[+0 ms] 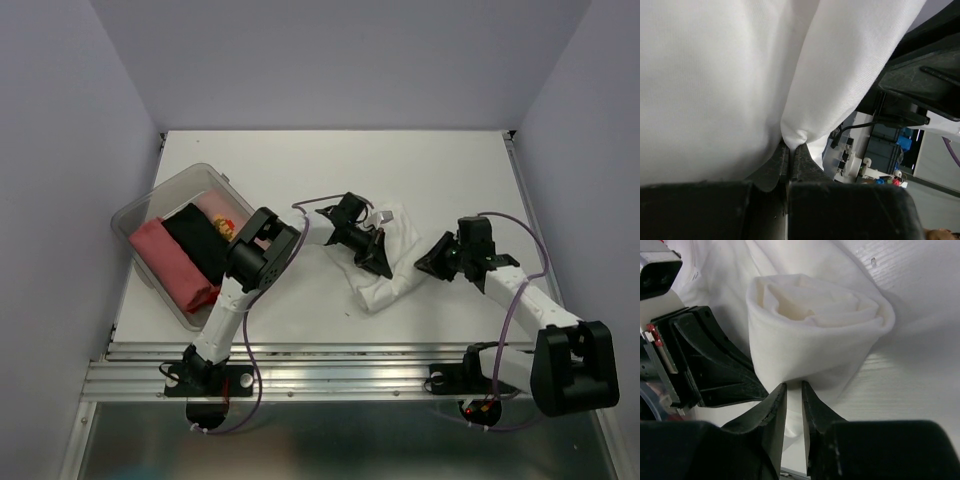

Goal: Roll the t-shirts
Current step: Roll the T-shirt to the center of the board.

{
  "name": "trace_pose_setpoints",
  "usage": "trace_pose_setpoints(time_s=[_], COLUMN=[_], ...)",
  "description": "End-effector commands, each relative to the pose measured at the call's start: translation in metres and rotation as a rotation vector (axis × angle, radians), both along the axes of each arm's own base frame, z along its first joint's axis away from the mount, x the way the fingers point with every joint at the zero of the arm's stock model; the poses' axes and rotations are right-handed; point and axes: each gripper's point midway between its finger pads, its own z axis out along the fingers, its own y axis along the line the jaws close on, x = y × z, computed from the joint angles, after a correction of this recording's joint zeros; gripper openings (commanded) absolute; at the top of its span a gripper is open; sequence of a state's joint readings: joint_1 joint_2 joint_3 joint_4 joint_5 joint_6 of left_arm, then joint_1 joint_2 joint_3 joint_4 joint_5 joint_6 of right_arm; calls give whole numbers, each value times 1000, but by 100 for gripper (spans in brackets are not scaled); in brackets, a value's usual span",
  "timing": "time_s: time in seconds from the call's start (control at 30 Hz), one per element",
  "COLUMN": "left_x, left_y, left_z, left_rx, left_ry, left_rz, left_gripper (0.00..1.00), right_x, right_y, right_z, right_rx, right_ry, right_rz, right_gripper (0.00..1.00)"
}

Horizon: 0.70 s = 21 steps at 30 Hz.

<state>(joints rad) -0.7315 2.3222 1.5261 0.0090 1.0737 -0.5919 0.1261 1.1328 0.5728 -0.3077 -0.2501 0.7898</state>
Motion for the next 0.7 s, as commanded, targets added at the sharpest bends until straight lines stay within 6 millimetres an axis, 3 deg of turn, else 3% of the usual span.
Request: trace_pose_setpoints(time_s=[0.0,0.13,0.23,0.3,0.33,0.4,0.43,0.47,0.5,0.53,0.67], left_x=[6,8,11,14,16,19,24,26,30,34,48], left_y=[-1,-2,-2,0,0,5,5,7,12,14,29], left_z=[2,3,4,7,12,14,28,33,34,50,81], left_rx=[-3,-3,3,15,21,59,54,63,102,91,114], left_ry=[-34,-40,-53,-78,-98,-143,-183,-210,-236,-286,-387], left_rz=[-9,-7,-2,-1,2,4,9,14,35,45,135], left_gripper=[0,0,2,11,25,38,48,50,51,52,51], right_x=[40,49,51,50,49,45,43,43,41,41,42], right_y=[7,3,-13,-21,-27,-35,-37,-41,-43,-44,-47], right_z=[24,2,-16,-25,-30,-39,-41,-42,-43,-43,-42], right_rx=[21,-5,-68,-99,-125,-161,-170,-188,-196,-202,-221], right_ry=[-129,-64,-29,-6,7,43,50,53,57,56,55], right_rz=[-29,-65,-151,-184,-212,-247,-258,-271,-277,-280,-286], right_gripper=[23,22,21,20,19,18,18,18,18,18,18])
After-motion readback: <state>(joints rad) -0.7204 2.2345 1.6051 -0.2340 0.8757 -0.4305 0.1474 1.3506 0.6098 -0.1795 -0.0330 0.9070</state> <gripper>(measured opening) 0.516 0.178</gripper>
